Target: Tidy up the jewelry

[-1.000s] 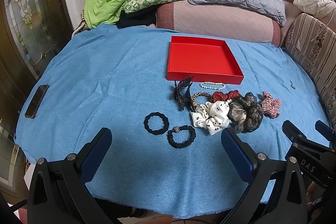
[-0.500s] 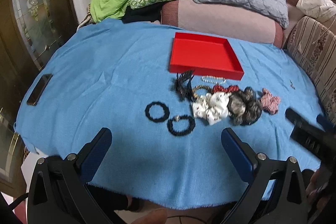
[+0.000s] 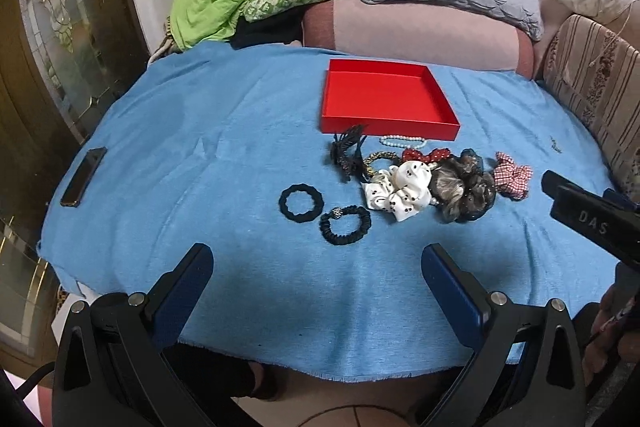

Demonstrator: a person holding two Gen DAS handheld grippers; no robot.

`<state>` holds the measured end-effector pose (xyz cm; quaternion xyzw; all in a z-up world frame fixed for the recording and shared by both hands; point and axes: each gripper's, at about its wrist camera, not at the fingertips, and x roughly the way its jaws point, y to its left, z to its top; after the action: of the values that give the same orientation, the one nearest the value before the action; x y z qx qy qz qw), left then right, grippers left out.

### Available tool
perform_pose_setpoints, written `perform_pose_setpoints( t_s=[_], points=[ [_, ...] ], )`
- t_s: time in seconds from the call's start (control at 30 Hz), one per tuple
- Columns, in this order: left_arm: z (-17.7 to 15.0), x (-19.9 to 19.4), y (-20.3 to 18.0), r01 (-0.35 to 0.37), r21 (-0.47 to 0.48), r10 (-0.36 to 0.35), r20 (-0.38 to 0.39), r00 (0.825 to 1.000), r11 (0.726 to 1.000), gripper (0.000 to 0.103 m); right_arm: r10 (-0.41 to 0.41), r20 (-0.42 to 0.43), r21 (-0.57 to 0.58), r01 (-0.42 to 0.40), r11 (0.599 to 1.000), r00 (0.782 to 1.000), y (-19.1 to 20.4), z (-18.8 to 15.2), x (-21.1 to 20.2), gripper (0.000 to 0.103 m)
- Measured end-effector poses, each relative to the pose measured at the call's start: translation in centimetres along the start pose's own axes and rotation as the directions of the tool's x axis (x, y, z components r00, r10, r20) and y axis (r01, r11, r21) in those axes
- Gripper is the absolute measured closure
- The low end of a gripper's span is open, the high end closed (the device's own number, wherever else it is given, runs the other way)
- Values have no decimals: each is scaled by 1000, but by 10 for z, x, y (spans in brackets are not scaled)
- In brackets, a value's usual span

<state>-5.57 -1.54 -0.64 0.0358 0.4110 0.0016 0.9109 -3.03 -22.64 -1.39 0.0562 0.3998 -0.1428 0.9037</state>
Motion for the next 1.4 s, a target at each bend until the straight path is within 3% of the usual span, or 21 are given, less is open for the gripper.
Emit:
perform_pose_setpoints(
  t_s=[0.07, 0.2, 0.33, 0.53, 0.9, 1.4],
  points=[
    [1, 0, -1, -14, 8, 14, 2, 1000, 1000, 0, 3, -3, -2, -3, 1000, 1000, 0, 0, 1, 0],
    [13, 5, 3, 64, -4, -64, 20, 998, 998, 0, 7, -7, -7, -7, 1000, 1000, 1, -1, 4, 0],
    [27, 17, 9, 74, -9, -74, 7, 997, 997, 0, 12, -14, -18, -13, 1000, 1000, 4, -1, 7, 0],
    [45, 33, 11, 58, 3, -58, -23, 998, 998, 0, 25, -14, -26, -26, 999, 1000, 10, 2, 8, 0],
    [59, 36, 6, 41, 63, -41, 5, 999, 997, 0, 38, 20, -67, -37, 997, 999, 23, 13, 2, 0],
    [64, 78, 31, 21, 20, -20, -45, 999, 1000, 0, 31, 0, -80, -30, 996, 1000, 27, 17, 23, 0]
  ],
)
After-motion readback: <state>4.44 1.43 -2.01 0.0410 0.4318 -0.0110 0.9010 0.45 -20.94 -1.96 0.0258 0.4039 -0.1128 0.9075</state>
